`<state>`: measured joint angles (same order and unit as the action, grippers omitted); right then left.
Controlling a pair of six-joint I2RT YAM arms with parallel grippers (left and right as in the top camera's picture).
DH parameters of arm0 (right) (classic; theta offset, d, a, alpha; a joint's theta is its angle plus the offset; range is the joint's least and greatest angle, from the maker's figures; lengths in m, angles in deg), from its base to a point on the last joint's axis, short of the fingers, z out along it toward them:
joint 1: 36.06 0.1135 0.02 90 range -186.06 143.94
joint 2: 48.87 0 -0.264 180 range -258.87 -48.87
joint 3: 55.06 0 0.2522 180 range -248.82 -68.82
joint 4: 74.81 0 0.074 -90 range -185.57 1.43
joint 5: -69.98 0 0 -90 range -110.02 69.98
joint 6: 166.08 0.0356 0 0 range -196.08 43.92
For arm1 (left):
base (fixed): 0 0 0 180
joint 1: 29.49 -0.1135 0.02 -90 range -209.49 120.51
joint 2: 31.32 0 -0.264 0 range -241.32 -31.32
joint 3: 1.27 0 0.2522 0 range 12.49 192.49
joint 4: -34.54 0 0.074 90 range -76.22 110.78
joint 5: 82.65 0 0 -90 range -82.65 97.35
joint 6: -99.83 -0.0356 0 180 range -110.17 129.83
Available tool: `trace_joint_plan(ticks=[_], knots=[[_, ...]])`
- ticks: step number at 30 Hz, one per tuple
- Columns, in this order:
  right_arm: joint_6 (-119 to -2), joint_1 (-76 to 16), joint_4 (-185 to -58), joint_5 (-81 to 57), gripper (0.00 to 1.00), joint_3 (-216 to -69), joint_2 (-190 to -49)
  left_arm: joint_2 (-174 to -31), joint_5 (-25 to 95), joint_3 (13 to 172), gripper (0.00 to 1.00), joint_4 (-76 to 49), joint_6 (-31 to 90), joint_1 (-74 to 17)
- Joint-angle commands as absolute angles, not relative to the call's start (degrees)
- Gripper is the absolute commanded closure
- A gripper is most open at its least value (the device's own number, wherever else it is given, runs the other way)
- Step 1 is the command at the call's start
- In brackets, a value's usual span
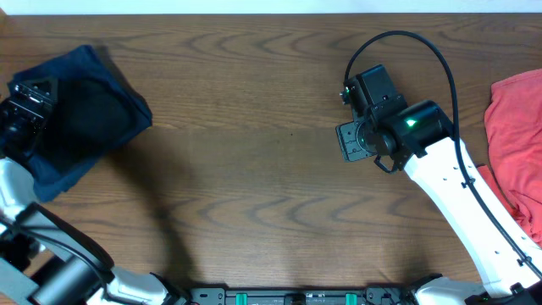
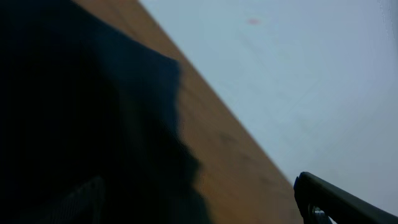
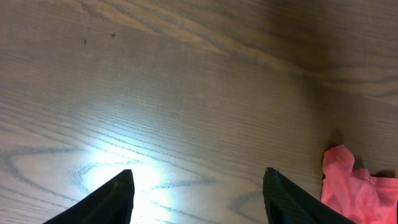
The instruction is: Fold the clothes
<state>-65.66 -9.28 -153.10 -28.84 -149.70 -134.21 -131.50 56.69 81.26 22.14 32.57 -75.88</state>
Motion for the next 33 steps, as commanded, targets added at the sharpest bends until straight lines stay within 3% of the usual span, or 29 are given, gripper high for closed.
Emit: trace_joint_plan(ticks=[1, 4, 10, 21, 26, 30, 33], knots=[[-65.4, -9.9, -153.0, -29.3, 0.35, -150.2, -133.5, -138.1, 44.6, 81.0, 0.02, 27.5, 29.1, -76.1], [-65.4, -9.9, -153.1, -29.2, 0.35, -150.2, -133.5, -144.9, 43.5, 81.0, 0.02, 37.3, 29.9, -76.2], [-65.4, -9.9, -153.6, -29.2, 0.34, -150.2, -133.5, -152.0, 48.8, 81.0, 0.02, 45.5, 35.5, -76.5], [-65.4, -9.9, -153.3, -29.3, 0.34, -150.2, -133.5, -138.9, 53.6, 84.3, 0.02, 48.6, 35.7, -75.6], [-65.4, -9.9, -150.3, -29.2, 0.23, -150.2, -133.5, -129.3, 54.8, 84.3, 0.02, 41.3, 35.6, -70.3], [-65.3, -9.9, -147.1, -28.6, 0.16, -150.1, -133.6, -125.5, 54.7, 84.3, 0.02, 29.7, 30.4, -61.5], [-62.3, -10.6, -145.5, -28.6, 0.05, -150.1, -133.7, -124.6, 52.2, 84.3, 0.02, 19.4, 25.4, -52.4]])
